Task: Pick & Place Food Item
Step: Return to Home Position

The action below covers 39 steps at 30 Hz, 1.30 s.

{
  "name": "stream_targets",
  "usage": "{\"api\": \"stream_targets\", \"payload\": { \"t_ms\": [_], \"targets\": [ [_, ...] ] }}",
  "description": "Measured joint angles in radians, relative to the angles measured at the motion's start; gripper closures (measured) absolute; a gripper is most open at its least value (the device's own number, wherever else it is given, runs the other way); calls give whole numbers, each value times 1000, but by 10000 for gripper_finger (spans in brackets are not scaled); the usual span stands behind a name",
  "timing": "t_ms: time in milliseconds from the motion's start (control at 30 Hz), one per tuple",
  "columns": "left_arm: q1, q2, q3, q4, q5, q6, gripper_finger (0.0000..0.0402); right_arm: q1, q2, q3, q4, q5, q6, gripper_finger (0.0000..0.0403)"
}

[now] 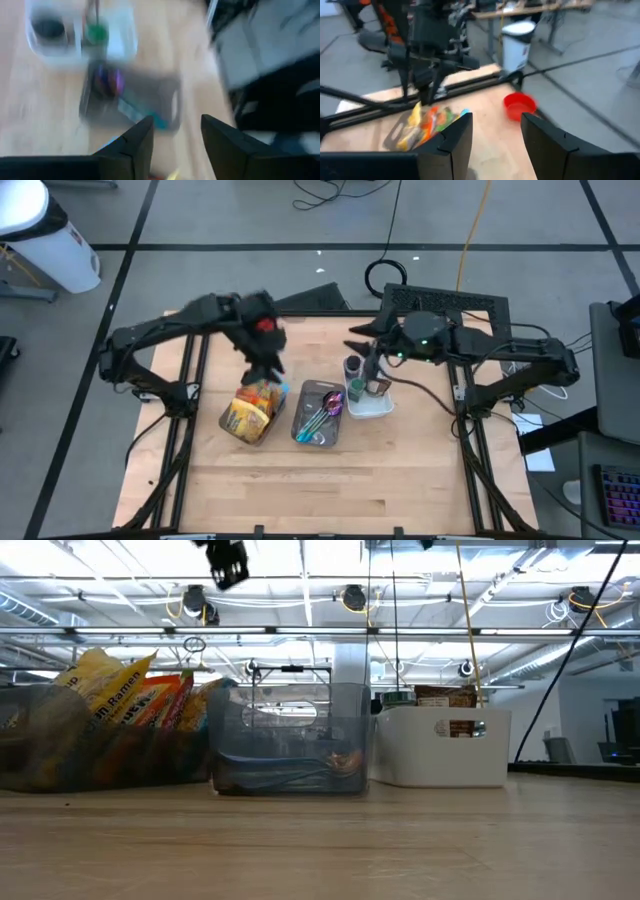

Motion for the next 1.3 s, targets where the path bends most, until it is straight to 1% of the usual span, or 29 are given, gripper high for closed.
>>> {"api": "stream_targets", "payload": {
  "t_ms": [33,100,167,233,333,400,467,533,600,767,900,1000,1100,1167,1300],
  "targets": [
    [13,-19,0,53,25,-32,236,0,-17,0,-5,5,-12,243],
    [33,-72,0,150,20,-78,255,0,-56,0,-46,26,-25,244],
    [52,-128,0,200,-25,-99,275,0,-98,0,-80,27,-25,251],
    [61,-189,0,230,-116,-118,295,0,-150,-23,-98,28,-25,264],
    [66,-276,-1,234,-247,-117,323,1,-245,-108,-59,43,0,295],
    [65,-330,-17,249,-288,-121,338,1,-318,-194,-22,73,27,322],
    [66,-395,-63,291,-312,-136,351,1,-398,-298,42,76,34,352],
    [65,-468,-141,379,-325,-164,362,3,-479,-416,146,74,48,383],
    [65,-551,-251,487,-340,-214,371,4,-554,-538,262,71,65,397],
    [65,-739,-579,811,-346,-376,393,3,-715,-830,575,75,105,396],
    [65,-850,-802,1027,-354,-505,394,3,-810,-993,711,97,141,400],
    [65,-918,-919,1105,-397,-586,382,2,-873,-1054,722,108,156,402],
    [65,-976,-995,1124,-428,-625,378,3,-931,-1084,714,112,156,402],
    [65,-1016,-1032,1127,-442,-635,380,3,-971,-1091,680,130,150,402],
    [65,-1109,-1091,1128,-454,-635,396,3,-1070,-1092,566,131,149,402]
  ]
}}
